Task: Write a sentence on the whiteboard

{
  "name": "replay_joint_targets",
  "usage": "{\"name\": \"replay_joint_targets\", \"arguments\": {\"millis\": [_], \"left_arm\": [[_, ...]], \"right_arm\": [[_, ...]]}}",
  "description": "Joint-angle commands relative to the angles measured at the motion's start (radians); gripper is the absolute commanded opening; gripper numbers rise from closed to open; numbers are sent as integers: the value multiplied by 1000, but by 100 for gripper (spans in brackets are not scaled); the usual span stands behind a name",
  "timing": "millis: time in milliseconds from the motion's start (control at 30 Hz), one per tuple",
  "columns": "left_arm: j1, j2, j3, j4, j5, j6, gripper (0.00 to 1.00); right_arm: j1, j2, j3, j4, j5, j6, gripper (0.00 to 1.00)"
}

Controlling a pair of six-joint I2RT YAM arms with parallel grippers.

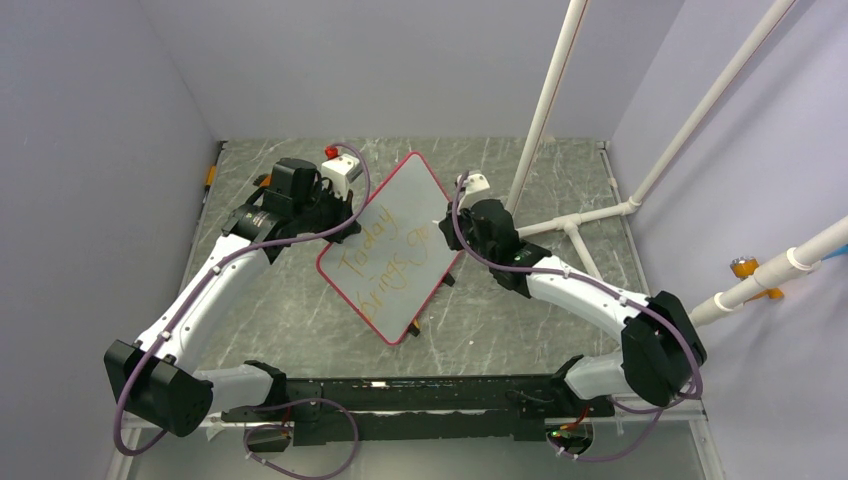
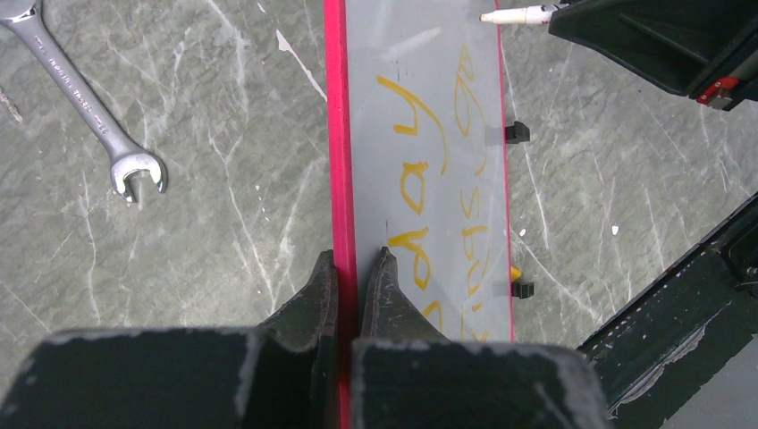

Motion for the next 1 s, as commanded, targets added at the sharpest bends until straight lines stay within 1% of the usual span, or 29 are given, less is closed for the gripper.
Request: {"name": "replay_joint_targets", "arguments": {"millis": [0, 967], "left_arm": [[7, 20, -20, -84, -193, 159, 0], [7, 25, -21, -83, -192, 159, 0]], "right_arm": [[-12, 15, 60, 39, -5, 9, 0], [-53, 60, 84, 61, -62, 16, 0]]}}
